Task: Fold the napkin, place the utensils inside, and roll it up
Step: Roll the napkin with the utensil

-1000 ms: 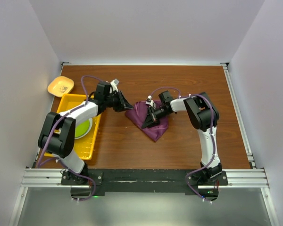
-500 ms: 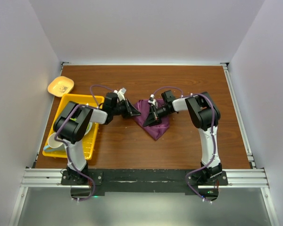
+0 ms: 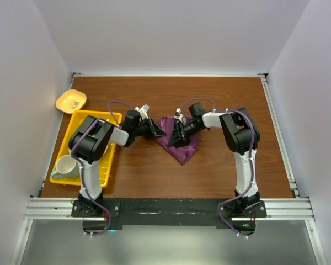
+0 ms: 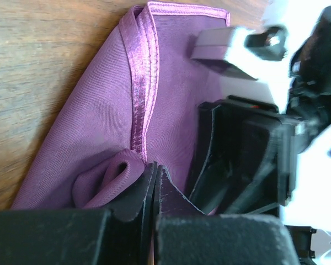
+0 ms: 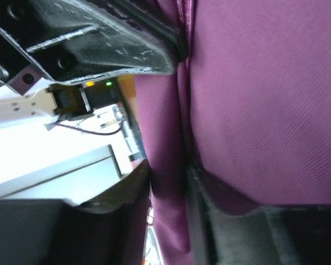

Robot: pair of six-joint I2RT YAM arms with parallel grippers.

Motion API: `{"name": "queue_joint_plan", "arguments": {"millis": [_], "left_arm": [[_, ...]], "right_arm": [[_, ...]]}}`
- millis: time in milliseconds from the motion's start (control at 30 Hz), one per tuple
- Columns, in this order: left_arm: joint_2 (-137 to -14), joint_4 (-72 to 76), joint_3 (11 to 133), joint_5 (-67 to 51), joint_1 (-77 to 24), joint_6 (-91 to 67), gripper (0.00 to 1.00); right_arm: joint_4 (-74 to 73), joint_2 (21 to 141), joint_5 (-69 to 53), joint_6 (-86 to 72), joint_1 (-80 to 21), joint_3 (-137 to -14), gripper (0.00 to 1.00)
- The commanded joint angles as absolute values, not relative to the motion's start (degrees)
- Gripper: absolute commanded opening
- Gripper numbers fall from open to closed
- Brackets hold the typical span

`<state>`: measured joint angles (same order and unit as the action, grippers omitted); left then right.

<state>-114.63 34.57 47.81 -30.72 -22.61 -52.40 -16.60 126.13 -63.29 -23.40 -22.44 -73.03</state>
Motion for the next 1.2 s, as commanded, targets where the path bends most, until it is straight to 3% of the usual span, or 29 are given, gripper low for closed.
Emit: {"name": "queue_joint_plan", "arguments": {"millis": [0,167,400,633,900,1000,1167], "left_arm": [[-119.4,27.3,46.9,-25.1,-22.2,-46.5,0.00],[-120.4,26.4,47.2,-25.9,-22.2,-45.7,0.00],[-120.5,22.7,49.3,-27.1,-22.2,-45.2,0.00],[-121.0,20.2,50.5,-28.1,-22.1,-45.4,0.00],[-121.9,17.2,52.0,-28.5,-22.1,-45.1,0.00],[-122.2,15.0,53.1,-28.6,-22.1,-44.8,0.00],[-122.7,11.1,55.2,-29.1,-22.1,-44.8,0.00]], "right_arm": [[-34.4,121.9,-49.2,-9.6,-22.1,-79.5,0.47],[-43.3,117.0,-42.5,-2.9,-22.7,-82.4,0.55],[-43.6,105.2,-26.1,-0.4,-29.7,-77.4,0.56],[-35.0,101.6,-19.0,-2.8,-32.7,-68.5,0.50],[-34.6,101.7,-10.9,-1.9,-32.8,-64.1,0.38],[-35.3,97.2,-8.9,-1.2,-33.2,-64.5,0.37],[-33.5,93.7,-7.2,5.4,-38.7,-67.8,0.65]]}}
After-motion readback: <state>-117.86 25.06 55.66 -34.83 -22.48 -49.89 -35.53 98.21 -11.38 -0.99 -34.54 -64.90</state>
